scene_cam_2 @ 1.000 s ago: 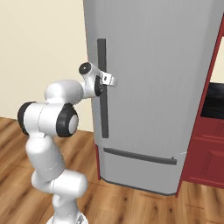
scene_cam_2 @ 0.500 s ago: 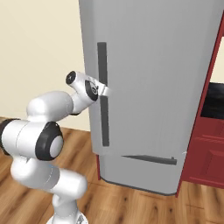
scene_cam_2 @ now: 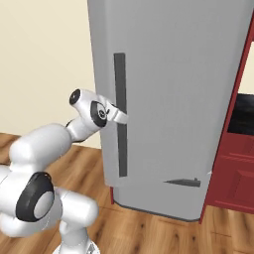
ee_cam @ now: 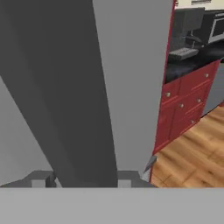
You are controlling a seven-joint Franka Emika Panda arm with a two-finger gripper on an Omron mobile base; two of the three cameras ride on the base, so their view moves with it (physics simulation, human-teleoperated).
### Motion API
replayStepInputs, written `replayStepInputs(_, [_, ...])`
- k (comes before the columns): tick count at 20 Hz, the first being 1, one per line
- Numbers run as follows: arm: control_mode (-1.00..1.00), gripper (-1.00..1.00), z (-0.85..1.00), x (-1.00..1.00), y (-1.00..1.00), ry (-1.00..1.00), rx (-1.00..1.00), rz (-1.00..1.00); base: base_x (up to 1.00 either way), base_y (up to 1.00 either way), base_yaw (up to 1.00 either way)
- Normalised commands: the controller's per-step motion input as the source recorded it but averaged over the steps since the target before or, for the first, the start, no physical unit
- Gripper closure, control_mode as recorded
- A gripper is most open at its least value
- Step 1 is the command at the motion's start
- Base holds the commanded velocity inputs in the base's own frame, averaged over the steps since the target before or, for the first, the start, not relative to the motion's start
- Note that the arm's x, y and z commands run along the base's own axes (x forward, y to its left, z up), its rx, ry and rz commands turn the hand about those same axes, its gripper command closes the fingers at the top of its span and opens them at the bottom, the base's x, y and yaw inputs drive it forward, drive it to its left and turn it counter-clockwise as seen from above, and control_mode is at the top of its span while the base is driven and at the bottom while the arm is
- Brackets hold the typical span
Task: Retrieve the chicken drumstick from the fridge and place it on the saucepan with marinade on the stove.
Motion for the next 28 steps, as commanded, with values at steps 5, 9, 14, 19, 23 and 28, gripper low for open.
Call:
replayStepInputs(5, [-1.00, -1.00, 0.43, -0.97, -0.79, 0.01, 0.21, -0.13, 0.00, 0.00, 0.00])
replayStepInputs(9, [-1.00, -1.00, 0.83, -1.00, -0.12, 0.07, 0.06, -0.01, 0.00, 0.00, 0.00])
replayStepInputs(14, [-1.00, -1.00, 0.69, -0.87, 0.48, 0.04, -0.02, 0.07, 0.00, 0.00, 0.00])
replayStepInputs(19, [-1.00, -1.00, 0.38, -0.41, 0.89, -0.06, -0.13, 0.07, 0.00, 0.00, 0.00])
replayStepInputs(23, [-1.00, -1.00, 0.19, 0.09, 0.59, -0.16, -0.15, -0.05, 0.00, 0.00, 0.00])
replayStepInputs(28, [-1.00, -1.00, 0.00, 0.63, 0.06, -0.01, -0.02, -0.02, 0.00, 0.00, 0.00])
